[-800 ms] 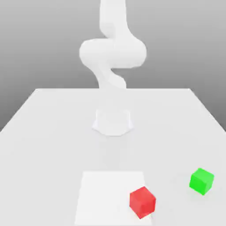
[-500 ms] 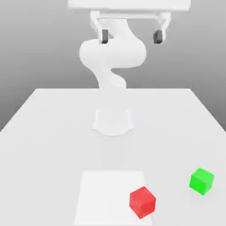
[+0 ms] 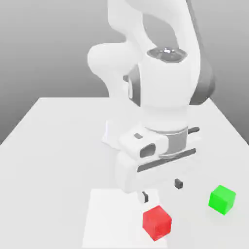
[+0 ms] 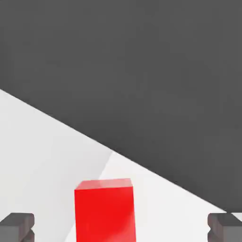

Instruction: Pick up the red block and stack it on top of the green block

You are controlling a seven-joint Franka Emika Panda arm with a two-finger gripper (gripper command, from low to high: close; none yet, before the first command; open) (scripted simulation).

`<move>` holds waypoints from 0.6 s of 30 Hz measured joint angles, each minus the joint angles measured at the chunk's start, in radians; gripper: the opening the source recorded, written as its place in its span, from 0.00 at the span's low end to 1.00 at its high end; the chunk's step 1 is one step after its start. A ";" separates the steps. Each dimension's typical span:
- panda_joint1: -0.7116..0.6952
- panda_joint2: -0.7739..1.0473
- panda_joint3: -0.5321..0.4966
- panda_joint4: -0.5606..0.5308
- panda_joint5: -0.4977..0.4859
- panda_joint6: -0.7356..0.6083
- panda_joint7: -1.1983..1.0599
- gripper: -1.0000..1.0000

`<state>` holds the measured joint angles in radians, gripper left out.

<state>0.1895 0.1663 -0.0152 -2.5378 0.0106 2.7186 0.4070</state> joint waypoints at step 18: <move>0.017 0.000 0.026 -0.007 -0.007 -0.008 0.000 0.00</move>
<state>0.2067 0.1664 0.0105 -2.5453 0.0033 2.7105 0.4075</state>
